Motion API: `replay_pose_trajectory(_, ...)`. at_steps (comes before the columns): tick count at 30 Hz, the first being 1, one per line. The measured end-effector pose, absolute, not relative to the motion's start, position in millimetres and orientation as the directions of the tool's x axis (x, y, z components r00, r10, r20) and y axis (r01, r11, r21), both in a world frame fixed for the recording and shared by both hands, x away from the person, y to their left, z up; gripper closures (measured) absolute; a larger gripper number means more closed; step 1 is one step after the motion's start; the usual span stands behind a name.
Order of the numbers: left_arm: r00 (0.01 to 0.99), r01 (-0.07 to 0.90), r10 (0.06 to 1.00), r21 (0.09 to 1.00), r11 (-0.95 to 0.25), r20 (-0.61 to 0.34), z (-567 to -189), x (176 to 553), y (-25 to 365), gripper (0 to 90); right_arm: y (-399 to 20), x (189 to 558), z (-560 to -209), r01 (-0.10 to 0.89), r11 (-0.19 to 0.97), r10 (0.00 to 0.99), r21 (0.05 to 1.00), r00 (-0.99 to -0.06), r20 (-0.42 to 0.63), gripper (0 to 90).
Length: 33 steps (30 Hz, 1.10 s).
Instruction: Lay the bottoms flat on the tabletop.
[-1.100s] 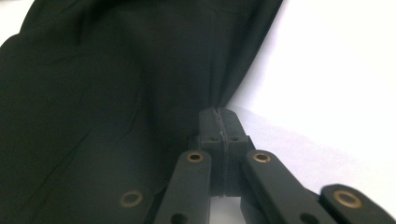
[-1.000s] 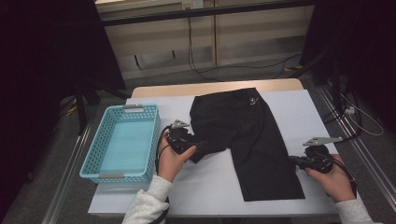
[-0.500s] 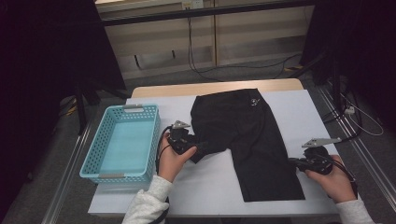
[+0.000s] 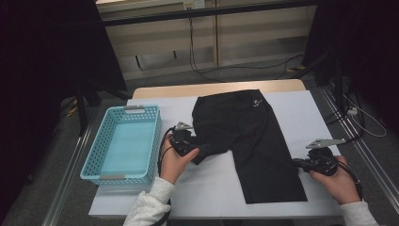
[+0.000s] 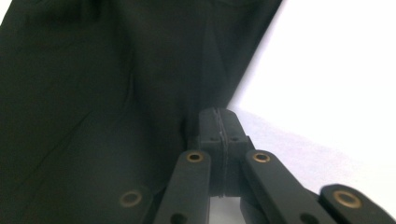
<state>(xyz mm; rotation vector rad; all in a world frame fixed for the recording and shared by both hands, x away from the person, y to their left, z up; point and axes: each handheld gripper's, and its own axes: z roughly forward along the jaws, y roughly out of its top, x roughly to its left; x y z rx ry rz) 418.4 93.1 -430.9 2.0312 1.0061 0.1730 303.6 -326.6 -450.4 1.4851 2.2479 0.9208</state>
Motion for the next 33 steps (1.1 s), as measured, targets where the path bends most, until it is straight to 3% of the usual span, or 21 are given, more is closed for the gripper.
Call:
replay_pose_trajectory(1, 0.668, 0.594, 0.708, 0.737, -0.323, -0.228, -431.0, 418.4, 92.9, 20.8, -326.8, 303.9, -450.1, 0.712, 0.262, 0.902, 0.652, -0.420, 0.097, 89.8)
replay_pose_trajectory(8, 0.670, 0.591, 0.709, 0.737, -0.328, -0.221, -430.4, 418.2, 92.5, 20.6, -320.7, 307.0, -446.3, 0.669, 0.258, 0.911, 0.697, -0.410, 0.056, 63.1)
replay_pose_trajectory(16, 0.668, 0.592, 0.711, 0.736, -0.329, -0.219, -429.5, 419.1, 92.7, 19.8, -298.1, 314.8, -441.7, 0.600, 0.281, 0.877, 0.749, -0.477, 0.054, 40.1)
replay_pose_trajectory(24, 0.667, 0.592, 0.713, 0.736, -0.329, -0.218, -428.7, 418.7, 93.9, 19.2, -253.1, 315.9, -445.1, 0.551, 0.340, 0.818, 0.763, -0.573, 0.050, 35.3)
replay_pose_trajectory(30, 0.663, 0.598, 0.714, 0.734, -0.322, -0.227, -428.6, 418.9, 94.8, 19.0, -231.7, 316.5, -451.1, 0.546, 0.394, 0.765, 0.740, -0.641, 0.066, 50.8)
replay_pose_trajectory(33, 0.661, 0.599, 0.715, 0.734, -0.319, -0.228, -429.0, 418.9, 94.4, 19.0, -219.9, 314.3, -455.9, 0.537, 0.442, 0.732, 0.718, -0.679, 0.056, 51.6)
